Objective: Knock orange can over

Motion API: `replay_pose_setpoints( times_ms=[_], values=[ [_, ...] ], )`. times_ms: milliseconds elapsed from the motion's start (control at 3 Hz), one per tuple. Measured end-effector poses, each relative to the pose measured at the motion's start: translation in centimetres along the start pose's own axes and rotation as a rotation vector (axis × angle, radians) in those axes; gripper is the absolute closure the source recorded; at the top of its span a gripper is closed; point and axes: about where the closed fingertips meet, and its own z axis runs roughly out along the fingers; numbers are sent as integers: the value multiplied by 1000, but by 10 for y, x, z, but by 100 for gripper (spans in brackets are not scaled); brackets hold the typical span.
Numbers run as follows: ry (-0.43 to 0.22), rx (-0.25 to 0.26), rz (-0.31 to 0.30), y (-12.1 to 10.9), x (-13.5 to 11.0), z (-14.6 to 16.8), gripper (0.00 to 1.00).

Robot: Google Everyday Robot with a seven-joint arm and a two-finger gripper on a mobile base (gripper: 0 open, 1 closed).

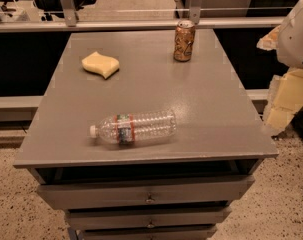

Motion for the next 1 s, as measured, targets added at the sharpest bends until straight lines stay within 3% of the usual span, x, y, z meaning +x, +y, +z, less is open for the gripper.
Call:
replay_pose_setpoints(
  times_ms=[333,667,1000],
  values=[
    [0,0,0,0,0,0,0],
    [-22,53,2,-35,-3,13,0],
    [-61,137,0,-91,-8,28,0]
  ],
)
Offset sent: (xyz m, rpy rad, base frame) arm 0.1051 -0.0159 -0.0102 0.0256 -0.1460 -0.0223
